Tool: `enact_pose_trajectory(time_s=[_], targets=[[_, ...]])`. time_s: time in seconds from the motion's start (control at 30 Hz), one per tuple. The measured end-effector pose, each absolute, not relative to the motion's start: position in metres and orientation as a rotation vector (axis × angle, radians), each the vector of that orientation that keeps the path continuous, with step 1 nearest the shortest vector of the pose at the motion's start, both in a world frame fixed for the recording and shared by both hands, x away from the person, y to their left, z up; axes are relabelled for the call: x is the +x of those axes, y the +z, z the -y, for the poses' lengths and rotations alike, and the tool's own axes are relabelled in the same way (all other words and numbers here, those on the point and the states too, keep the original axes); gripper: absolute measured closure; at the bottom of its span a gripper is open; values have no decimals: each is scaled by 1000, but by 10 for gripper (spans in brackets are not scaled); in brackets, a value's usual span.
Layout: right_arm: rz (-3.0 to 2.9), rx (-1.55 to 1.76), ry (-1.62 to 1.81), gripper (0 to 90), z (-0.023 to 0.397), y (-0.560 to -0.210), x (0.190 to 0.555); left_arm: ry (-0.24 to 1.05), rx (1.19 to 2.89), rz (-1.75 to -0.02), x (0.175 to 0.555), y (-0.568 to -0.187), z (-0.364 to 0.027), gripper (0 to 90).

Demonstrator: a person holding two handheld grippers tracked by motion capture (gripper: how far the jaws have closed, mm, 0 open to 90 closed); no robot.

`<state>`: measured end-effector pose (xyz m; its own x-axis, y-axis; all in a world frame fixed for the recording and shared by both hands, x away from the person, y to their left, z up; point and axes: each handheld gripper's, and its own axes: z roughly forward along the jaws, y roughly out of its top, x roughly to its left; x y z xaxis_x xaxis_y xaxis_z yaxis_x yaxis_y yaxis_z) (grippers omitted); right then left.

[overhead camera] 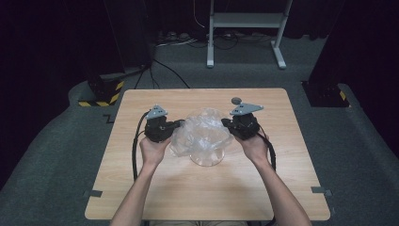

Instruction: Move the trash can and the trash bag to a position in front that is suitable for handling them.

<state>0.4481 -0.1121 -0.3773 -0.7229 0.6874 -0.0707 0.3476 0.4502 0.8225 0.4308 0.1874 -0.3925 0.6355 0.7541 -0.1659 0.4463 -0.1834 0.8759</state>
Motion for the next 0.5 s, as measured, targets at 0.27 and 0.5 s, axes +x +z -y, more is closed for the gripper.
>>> enact_pose_trajectory(time_s=[0.27, 0.5], targets=[[-2259, 915, 1277, 638, 115, -373, 442, 280, 1712, -960, 421, -387, -202, 578], [-2265, 866, 1288, 602, 117, -365, 428, 216, 1676, -935, 402, -386, -213, 398]])
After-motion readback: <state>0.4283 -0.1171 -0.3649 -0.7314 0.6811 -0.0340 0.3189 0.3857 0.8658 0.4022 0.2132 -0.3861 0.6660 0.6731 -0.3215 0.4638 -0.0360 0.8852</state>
